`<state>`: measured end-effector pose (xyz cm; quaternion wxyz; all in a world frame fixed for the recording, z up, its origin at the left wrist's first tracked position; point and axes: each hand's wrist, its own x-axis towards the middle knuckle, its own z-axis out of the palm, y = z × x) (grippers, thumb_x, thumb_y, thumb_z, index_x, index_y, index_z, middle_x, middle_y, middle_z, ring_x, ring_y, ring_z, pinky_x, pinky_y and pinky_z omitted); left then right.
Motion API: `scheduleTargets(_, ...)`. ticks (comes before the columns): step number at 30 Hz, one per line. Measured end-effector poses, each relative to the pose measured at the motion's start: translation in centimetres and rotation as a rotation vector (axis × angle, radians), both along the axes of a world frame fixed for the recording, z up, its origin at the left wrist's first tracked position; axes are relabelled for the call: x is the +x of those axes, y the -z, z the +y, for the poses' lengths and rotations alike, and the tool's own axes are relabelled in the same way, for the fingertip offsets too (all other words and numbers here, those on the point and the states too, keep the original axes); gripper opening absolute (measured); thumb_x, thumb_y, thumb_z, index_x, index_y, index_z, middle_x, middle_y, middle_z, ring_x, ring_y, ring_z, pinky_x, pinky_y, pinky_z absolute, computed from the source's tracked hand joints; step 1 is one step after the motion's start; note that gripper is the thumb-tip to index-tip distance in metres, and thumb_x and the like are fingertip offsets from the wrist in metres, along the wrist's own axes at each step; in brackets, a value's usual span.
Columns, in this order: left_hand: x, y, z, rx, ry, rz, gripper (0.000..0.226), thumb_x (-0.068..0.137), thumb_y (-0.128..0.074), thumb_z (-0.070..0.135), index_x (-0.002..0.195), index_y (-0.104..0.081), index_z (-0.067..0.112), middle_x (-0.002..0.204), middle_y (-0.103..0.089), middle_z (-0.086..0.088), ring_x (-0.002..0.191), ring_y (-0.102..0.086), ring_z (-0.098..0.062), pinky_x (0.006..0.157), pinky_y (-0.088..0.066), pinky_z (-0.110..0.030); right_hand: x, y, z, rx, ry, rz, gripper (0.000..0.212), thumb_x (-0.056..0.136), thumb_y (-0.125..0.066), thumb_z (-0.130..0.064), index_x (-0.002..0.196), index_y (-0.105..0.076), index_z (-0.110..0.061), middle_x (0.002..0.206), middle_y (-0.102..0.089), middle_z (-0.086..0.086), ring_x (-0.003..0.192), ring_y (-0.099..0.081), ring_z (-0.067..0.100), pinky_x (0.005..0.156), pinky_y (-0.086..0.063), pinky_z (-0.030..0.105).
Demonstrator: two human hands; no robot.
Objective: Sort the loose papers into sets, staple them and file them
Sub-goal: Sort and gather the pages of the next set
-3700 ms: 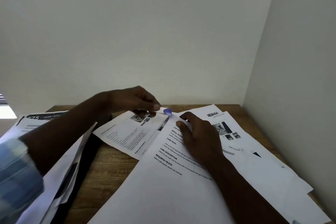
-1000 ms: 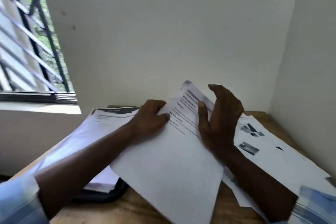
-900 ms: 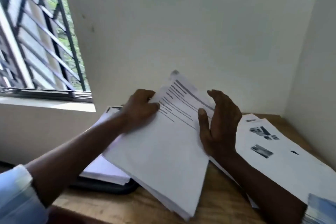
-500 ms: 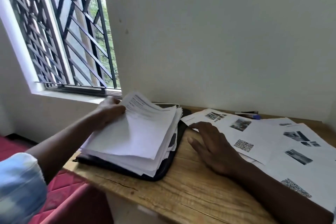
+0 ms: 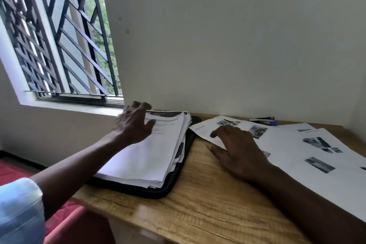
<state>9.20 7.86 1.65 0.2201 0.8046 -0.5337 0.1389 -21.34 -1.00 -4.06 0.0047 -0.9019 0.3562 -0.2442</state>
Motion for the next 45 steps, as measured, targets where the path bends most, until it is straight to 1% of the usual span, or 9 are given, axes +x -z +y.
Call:
scheduleTargets(5, -8.9, -1.3, -4.6, 0.053, 0.366, 0.092, 0.043, 0.091, -0.066, 0.053, 0.128, -0.058, 0.033, 0.111, -0.072, 0.011, 0.104, -0.066, -0.015, 0.092, -0.053, -0.035, -3.0, -0.5, -2.2, 0.072, 0.240, 0.215, 0.081, 0.091, -0.008, -0.080, 0.141, -0.052, -0.034, 0.150, -0.051, -0.006, 0.141, -0.043, 0.022, 0.116, -0.029, 0.048)
scheduleTargets(11, -16.8, 0.3, -12.4, 0.322, 0.338, 0.034, 0.077, 0.093, -0.054, 0.071, 0.147, -0.043, 0.017, 0.140, -0.060, -0.013, 0.128, -0.056, -0.034, 0.102, -0.049, -0.045, -4.9, -2.0, -2.8, -0.102, 0.469, 0.125, 0.067, 0.100, -0.019, -0.069, 0.105, -0.071, -0.027, 0.101, -0.073, -0.001, 0.094, -0.069, 0.020, 0.082, -0.046, 0.035)
scheduleTargets(14, -19.9, 3.0, -14.5, 0.374, 0.339, 0.081, 0.086, 0.090, -0.045, 0.080, 0.149, -0.042, 0.017, 0.149, -0.053, -0.011, 0.134, -0.053, -0.035, 0.107, -0.044, -0.047, -6.7, -1.9, -4.5, -0.043, 0.585, 0.033, 0.040, 0.103, -0.039, -0.052, 0.117, -0.065, -0.025, 0.111, -0.072, 0.002, 0.111, -0.065, 0.027, 0.093, -0.042, 0.040)
scheduleTargets(19, -22.6, 6.1, -14.4, 0.340, 0.586, 0.118, 0.079, 0.083, -0.055, 0.083, 0.146, -0.046, 0.036, 0.153, -0.050, 0.006, 0.140, -0.047, -0.022, 0.114, -0.036, -0.049, -10.3, -0.3, -7.9, 0.195, 0.833, -0.021, 0.066, 0.100, -0.036, -0.066, 0.138, -0.051, -0.014, 0.145, -0.052, 0.014, 0.137, -0.043, 0.035, 0.110, -0.033, 0.050)
scheduleTargets(24, -21.7, 5.4, -13.4, 0.301, 0.882, 0.250, 0.073, 0.075, -0.080, 0.068, 0.138, -0.053, 0.043, 0.147, -0.051, 0.016, 0.122, -0.045, -0.002, 0.101, -0.033, -0.022, -12.5, -0.5, -9.0, 0.301, 0.782, -0.335, 0.048, 0.092, -0.063, -0.047, 0.125, -0.061, -0.012, 0.129, -0.065, 0.010, 0.127, -0.055, 0.032, 0.098, -0.047, 0.041)
scheduleTargets(28, -21.9, 5.6, -13.5, 0.215, 0.897, 0.261, 0.093, 0.065, -0.078, 0.078, 0.144, -0.047, 0.042, 0.156, -0.042, 0.014, 0.138, -0.041, -0.008, 0.115, -0.032, -0.030, -13.0, -0.2, -8.8, 0.381, 0.635, -0.706, 0.016, 0.072, -0.073, -0.026, 0.087, -0.075, -0.029, 0.089, -0.077, -0.006, 0.091, -0.073, 0.022, 0.083, -0.059, 0.040)
scheduleTargets(32, -22.0, 5.8, -13.9, -0.071, 0.803, 0.245, 0.099, 0.071, -0.045, 0.088, 0.153, -0.036, 0.034, 0.158, -0.040, 0.010, 0.147, -0.036, -0.015, 0.121, -0.030, -0.047, -12.8, -0.4, -8.4, 0.424, 0.436, -0.949, 0.015, 0.079, -0.073, -0.009, 0.085, -0.073, -0.022, 0.083, -0.079, -0.004, 0.082, -0.076, 0.021, 0.082, -0.062, 0.047)
scheduleTargets(40, -21.9, 5.5, -14.2, -0.272, 0.758, 0.424, 0.056, 0.093, -0.066, 0.053, 0.142, -0.049, 0.032, 0.126, -0.067, 0.011, 0.119, -0.062, -0.016, 0.110, -0.041, -0.046, -11.3, -0.8, -7.2, 0.510, 0.184, -1.009, 0.007, 0.093, -0.071, -0.005, 0.098, -0.072, -0.009, 0.092, -0.080, 0.008, 0.083, -0.077, 0.027, 0.070, -0.058, 0.034)
scheduleTargets(45, -21.3, 5.5, -15.0, -0.275, 0.728, 0.478, 0.033, 0.090, -0.061, 0.046, 0.120, -0.066, 0.033, 0.113, -0.071, 0.012, 0.107, -0.063, -0.014, 0.101, -0.046, -0.046, -11.6, -1.0, -7.5, 0.491, 0.191, -0.892, 0.010, 0.090, -0.073, -0.022, 0.094, -0.074, -0.013, 0.092, -0.079, 0.006, 0.089, -0.075, 0.031, 0.084, -0.058, 0.045)
